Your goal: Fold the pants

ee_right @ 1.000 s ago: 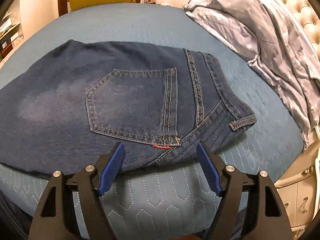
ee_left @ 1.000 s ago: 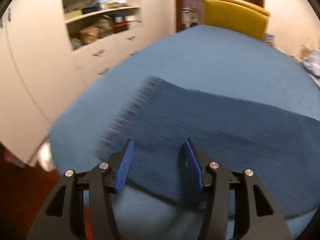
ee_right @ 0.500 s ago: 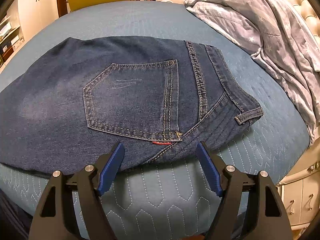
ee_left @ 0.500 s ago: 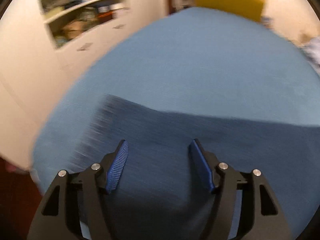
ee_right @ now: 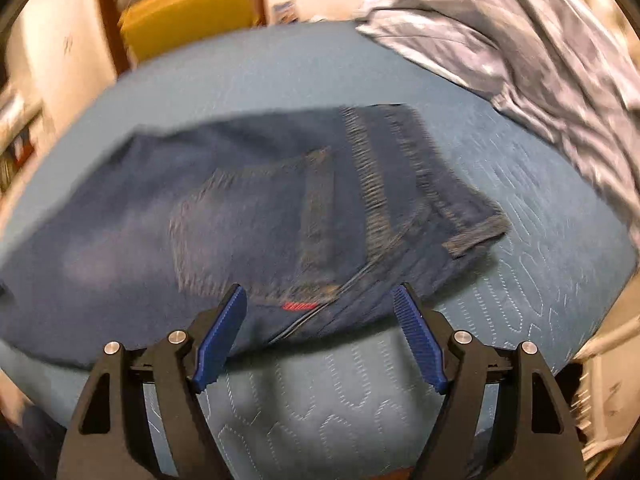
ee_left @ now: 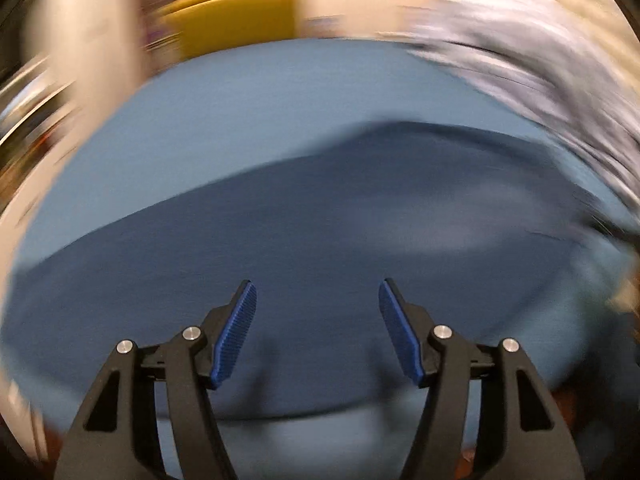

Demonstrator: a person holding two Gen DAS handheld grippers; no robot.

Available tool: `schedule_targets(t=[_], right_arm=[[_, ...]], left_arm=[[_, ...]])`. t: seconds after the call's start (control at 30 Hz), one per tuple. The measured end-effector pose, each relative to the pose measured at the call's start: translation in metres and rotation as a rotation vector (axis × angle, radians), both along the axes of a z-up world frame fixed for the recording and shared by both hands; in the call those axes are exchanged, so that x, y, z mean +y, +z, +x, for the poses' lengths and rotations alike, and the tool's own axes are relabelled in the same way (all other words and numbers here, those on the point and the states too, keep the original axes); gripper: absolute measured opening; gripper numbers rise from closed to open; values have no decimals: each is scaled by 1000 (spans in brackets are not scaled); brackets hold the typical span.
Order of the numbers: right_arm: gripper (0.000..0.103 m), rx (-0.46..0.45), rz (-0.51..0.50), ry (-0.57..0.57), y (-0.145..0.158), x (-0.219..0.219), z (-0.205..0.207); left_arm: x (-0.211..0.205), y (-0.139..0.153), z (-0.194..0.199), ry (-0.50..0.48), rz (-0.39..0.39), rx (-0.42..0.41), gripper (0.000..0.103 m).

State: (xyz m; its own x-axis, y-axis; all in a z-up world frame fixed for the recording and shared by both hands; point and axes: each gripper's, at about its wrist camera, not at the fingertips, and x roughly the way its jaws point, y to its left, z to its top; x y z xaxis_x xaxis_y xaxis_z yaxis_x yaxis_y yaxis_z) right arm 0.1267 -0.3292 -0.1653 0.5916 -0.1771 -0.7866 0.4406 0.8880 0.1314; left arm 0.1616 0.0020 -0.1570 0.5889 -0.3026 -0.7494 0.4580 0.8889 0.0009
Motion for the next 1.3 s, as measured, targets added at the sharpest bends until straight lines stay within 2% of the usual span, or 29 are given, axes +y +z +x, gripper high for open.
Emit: schedule_targets(t=[0.07, 0.1, 0.13, 0.17, 0.27, 0.33, 0.4, 0.43, 0.47, 0.5, 0.57, 0.6, 0.73, 0.87, 0.9, 0.93, 1.03, 1.07, 1.1, 1.13, 1.17, 1.23, 1.27, 1.3], right_arm=[[74, -43, 55, -84, 4, -34, -10], [73, -67, 102, -138, 4, -55, -19], [72, -98, 196, -214, 0, -84, -33], [66, -115, 266, -263, -4, -105, -43], [57, -112, 415, -339, -26, -151, -69], [55, -119, 544, -309, -42, -167, -76], [55, -139, 624, -286, -51, -172, -78], [56, -158, 679, -269, -55, -175, -77], [56, -170, 723, -259, -59, -177, -75], [56, -176, 764, -255, -63, -179, -74], [56, -188, 823, -229, -68, -180, -68], [56, -193, 836, -217, -68, -179, -65], [57, -178, 812, -141, -68, -167, -36], [53, -186, 763, -96, -64, -163, -14], [29, -158, 729, -74, -64, -159, -4], [11, -115, 680, -92, -63, -156, 0], [8, -104, 660, -111, -55, -155, -9], [8, -98, 656, -111, -53, -154, -10], [8, -86, 650, -111, -54, -152, -12], [8, -72, 644, -113, -56, -149, -14], [8, -68, 653, -117, -59, -152, -15], [8, -74, 685, -120, -62, -154, -16], [8, -72, 688, -120, -62, -154, -15], [8, -69, 685, -120, -61, -155, -16]], left_arm=[[-83, 1, -25, -164, -51, 9, 65], [-124, 3, -38, -243, -51, -10, 65], [-157, 2, -53, -292, -45, -39, 65], [-192, 5, -67, -365, -59, -67, 65], [-249, -4, -70, -462, -50, -93, 64], [-287, -16, -64, -534, -42, -82, 63], [-310, -35, -57, -594, 15, -70, 60], [-324, -46, -58, -617, 51, -62, 55], [-337, -50, -55, -628, 80, -56, 31], [-345, -57, -50, -624, 115, -44, 1], [-343, -56, -36, -579, 68, -4, 1], [-336, -49, -32, -563, 26, 11, 1], [-327, -31, -23, -528, -11, 15, 1], [-328, -28, -21, -518, -15, 24, 1], [-328, -30, -22, -517, -12, 27, 1], [-329, -30, -23, -516, -12, 34, 1], [-333, -33, -32, -523, -16, 25, 3], [-334, -35, -37, -537, -21, 19, 11], [-337, -38, -43, -558, -21, 17, 41], [-339, -39, -47, -564, -28, 13, 53], [-340, -38, -51, -565, -47, 6, 55], [-345, -36, -55, -573, -56, -6, 50], [-349, -36, -57, -582, -37, -21, 34], [-356, -41, -58, -585, 18, -34, 13]])
